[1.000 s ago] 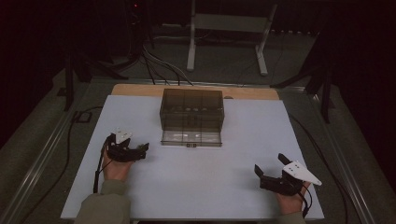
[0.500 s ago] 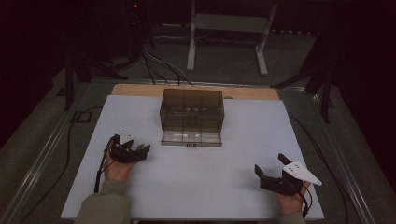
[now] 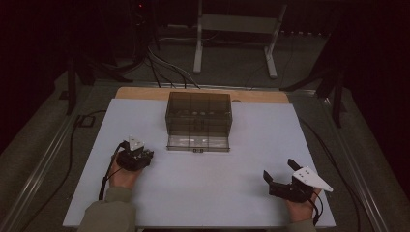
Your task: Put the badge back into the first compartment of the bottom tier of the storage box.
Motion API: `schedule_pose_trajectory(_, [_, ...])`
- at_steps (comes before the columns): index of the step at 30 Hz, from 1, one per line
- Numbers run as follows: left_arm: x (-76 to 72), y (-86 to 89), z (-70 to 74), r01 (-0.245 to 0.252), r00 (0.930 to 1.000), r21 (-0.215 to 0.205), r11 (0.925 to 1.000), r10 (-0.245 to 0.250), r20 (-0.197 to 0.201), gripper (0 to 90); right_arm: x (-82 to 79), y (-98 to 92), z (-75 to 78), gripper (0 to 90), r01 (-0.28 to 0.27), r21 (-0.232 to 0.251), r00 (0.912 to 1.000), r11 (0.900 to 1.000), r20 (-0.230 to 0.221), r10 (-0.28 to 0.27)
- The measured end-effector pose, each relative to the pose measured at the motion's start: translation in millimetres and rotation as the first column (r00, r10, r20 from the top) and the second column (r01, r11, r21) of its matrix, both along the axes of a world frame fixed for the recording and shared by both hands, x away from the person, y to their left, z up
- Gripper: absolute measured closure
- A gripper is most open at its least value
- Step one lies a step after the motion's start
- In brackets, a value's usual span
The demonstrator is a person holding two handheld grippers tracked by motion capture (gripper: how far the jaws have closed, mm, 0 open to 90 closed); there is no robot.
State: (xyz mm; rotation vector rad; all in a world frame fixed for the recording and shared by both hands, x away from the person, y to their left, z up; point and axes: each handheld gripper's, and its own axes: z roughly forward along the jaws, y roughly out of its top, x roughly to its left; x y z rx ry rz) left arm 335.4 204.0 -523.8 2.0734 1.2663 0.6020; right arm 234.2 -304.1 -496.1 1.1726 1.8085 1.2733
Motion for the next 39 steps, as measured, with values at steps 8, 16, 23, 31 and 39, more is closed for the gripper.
schedule_pose_trajectory(8, [-1.9,4.7,5.7,-0.001,0.9998,-0.049,0.9988,0.002,0.018,70.8,0.2,0.0,-0.1,0.0,0.001,0.0,1.0,1.0,-0.002,-0.001])
schedule_pose_trajectory(16, [-5.4,15.6,14.5,-0.038,0.9985,-0.099,0.9944,0.042,0.036,83.1,0.0,-0.1,0.0,0.0,0.001,0.0,1.0,1.0,-0.001,-0.001])
schedule_pose_trajectory(23, [-7.0,21.8,16.7,-0.059,0.9977,-0.11,0.9922,0.062,0.026,87.8,0.1,0.2,0.0,0.0,0.0,-0.001,1.0,1.0,-0.002,0.0])
schedule_pose_trajectory(31, [-8.6,25.5,15.4,-0.058,0.9982,-0.131,0.9897,0.059,0.003,87.6,0.2,0.6,-0.3,0.0,-0.003,-0.003,1.0,1.0,-0.005,0.003])
schedule_pose_trajectory(39, [-9.6,25.4,16.6,-0.056,0.9984,-0.118,0.9914,0.056,-0.004,89.1,0.3,0.6,-0.4,0.0,-0.004,-0.005,1.0,1.0,-0.006,0.004])
